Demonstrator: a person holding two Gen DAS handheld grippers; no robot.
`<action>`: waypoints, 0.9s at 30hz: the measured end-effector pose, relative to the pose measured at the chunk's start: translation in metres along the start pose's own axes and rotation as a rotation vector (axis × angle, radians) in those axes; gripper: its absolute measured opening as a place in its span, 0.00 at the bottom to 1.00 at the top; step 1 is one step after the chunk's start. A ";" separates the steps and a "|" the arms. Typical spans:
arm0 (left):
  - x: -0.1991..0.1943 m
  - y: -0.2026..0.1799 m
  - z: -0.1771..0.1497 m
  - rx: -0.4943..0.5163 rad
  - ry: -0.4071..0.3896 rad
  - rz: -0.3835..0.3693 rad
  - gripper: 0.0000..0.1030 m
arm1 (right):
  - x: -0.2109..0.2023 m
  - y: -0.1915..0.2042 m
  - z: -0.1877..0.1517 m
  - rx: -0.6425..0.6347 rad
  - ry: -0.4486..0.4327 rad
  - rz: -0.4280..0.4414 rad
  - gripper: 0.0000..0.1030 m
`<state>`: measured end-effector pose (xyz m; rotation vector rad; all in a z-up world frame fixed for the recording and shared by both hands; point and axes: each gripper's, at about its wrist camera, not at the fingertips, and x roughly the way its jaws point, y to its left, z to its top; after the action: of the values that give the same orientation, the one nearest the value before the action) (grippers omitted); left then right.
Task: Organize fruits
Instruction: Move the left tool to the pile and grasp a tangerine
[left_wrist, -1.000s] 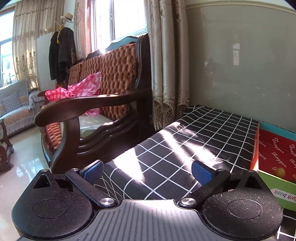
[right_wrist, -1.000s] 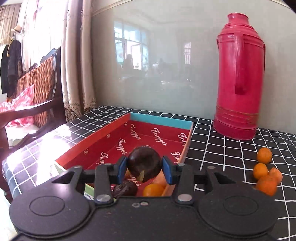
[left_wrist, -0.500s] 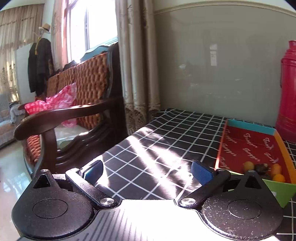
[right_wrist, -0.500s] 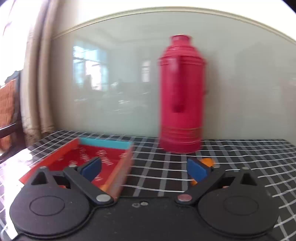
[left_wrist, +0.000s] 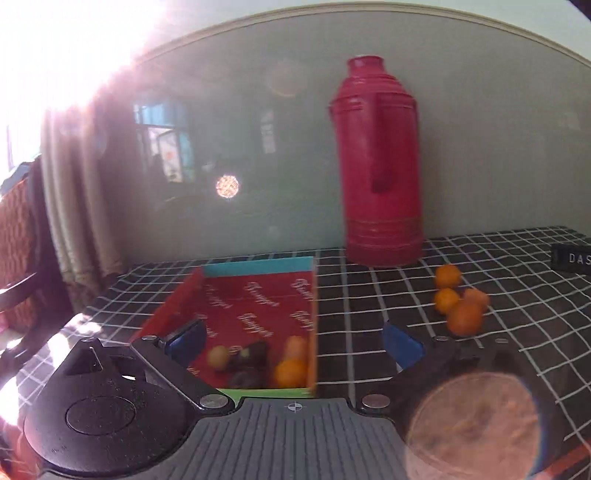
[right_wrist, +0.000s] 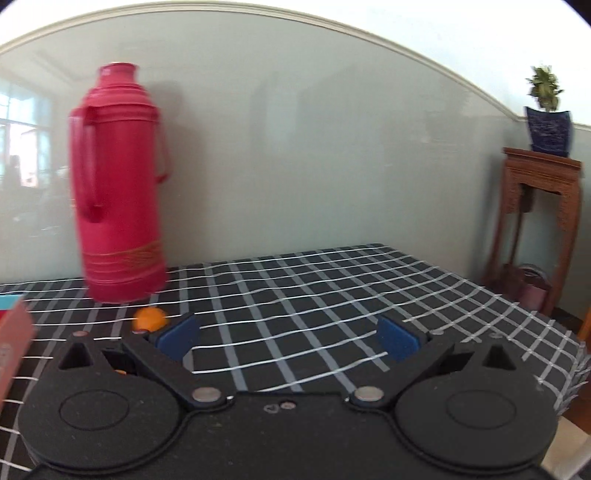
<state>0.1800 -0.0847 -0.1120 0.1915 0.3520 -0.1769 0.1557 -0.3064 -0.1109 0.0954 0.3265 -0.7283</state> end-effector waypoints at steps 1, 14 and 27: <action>0.004 -0.012 0.001 0.011 0.007 -0.028 0.98 | 0.000 -0.008 -0.001 -0.001 0.001 -0.025 0.94; 0.055 -0.104 0.014 0.044 0.109 -0.245 0.84 | 0.006 -0.072 0.004 0.043 -0.023 -0.076 0.94; 0.091 -0.130 0.012 0.046 0.199 -0.300 0.53 | 0.002 -0.075 0.006 0.028 -0.056 -0.099 0.94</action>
<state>0.2412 -0.2252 -0.1538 0.2015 0.5744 -0.4641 0.1087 -0.3644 -0.1040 0.0854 0.2690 -0.8319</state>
